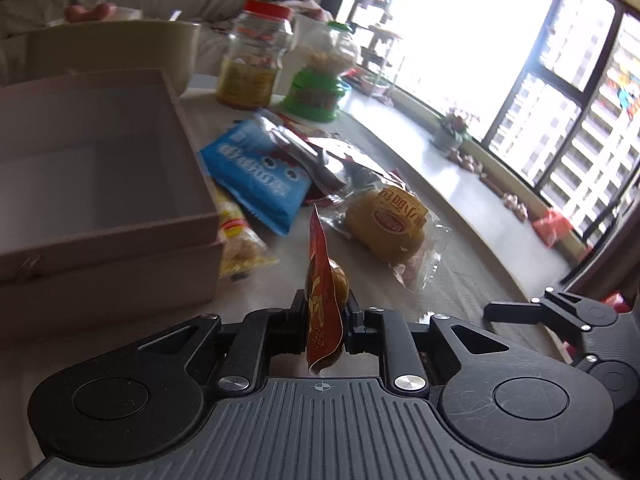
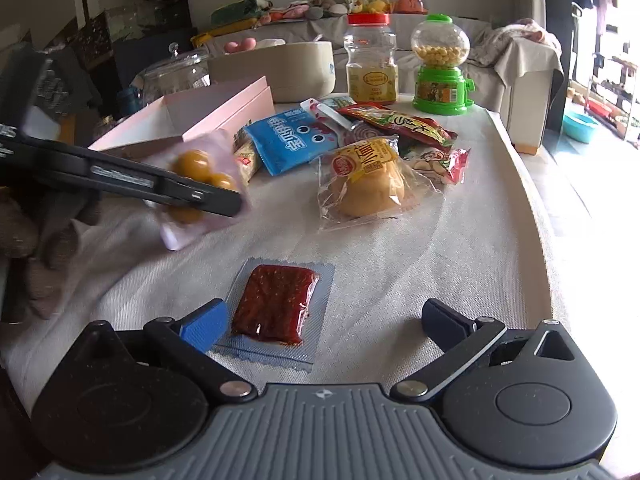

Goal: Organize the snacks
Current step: 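Carry both snacks into the pink box and open both tools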

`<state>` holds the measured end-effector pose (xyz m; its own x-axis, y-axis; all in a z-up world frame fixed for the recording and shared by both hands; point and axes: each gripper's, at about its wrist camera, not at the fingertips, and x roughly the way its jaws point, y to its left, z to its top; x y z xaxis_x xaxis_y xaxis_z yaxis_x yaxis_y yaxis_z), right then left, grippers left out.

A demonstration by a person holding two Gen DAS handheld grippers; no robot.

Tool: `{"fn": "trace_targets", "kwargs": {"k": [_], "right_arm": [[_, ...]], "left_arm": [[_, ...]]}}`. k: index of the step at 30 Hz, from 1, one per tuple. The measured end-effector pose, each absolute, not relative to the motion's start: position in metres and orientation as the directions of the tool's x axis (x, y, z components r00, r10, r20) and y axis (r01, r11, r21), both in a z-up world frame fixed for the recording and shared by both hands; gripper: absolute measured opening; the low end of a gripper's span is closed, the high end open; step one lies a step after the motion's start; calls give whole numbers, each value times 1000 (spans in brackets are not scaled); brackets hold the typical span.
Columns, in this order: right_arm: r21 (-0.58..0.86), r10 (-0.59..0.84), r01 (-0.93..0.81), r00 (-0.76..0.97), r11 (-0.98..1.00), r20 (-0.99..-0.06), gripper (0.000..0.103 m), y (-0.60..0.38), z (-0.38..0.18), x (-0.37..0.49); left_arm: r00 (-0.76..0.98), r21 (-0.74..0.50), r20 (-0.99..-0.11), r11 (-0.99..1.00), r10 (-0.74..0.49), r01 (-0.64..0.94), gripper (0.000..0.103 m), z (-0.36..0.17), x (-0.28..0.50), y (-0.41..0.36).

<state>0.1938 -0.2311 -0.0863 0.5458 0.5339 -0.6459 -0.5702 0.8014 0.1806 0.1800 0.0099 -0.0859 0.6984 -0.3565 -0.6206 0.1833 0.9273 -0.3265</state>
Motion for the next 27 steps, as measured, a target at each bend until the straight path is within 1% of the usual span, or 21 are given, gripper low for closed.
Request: {"fn": "trace_targets", "kwargs": {"k": [2, 5, 7, 8, 9, 13, 15, 16, 20, 23, 27], "right_arm": [[190, 519, -534, 577, 824, -630, 95, -230, -82, 186], [199, 534, -534, 598, 822, -598, 81, -224, -72, 172], [168, 512, -527, 622, 833, -592, 65, -216, -65, 166], [158, 503, -525, 623, 837, -599, 62, -212, -63, 166], [152, 497, -525, 617, 837, -610, 55, -208, -63, 167], [132, 459, -512, 592, 849, -663, 47, -196, -71, 173], [112, 444, -512, 592, 852, -672, 46, -192, -73, 172], [102, 441, -517, 593, 850, -674, 39, -191, -73, 172], [61, 433, -536, 603, 842, -670, 39, -187, -61, 163], [96, 491, -581, 575, 808, -654, 39, -188, -43, 154], [97, 554, -638, 570, 764, -607, 39, -183, -11, 140]], "left_arm": [[702, -351, -616, 922, -358, 163, 21, -82, 164, 17], [687, -370, -630, 918, -363, 145, 21, -78, 136, 25], [676, -376, -642, 917, -361, 132, 21, -78, 117, 28], [669, -379, -651, 917, -360, 125, 21, -78, 109, 30], [662, -384, -656, 916, -361, 119, 21, -79, 102, 32], [657, -392, -663, 914, -359, 104, 21, -80, 75, 35], [663, -395, -659, 914, -355, 96, 21, -79, 65, 39], [666, -396, -657, 914, -353, 94, 21, -78, 61, 40], [683, -403, -637, 910, -357, 100, 21, -72, 48, 48], [700, -403, -616, 908, -361, 114, 21, -65, 40, 52], [735, -398, -578, 908, -356, 126, 21, -48, 32, 62]]}}
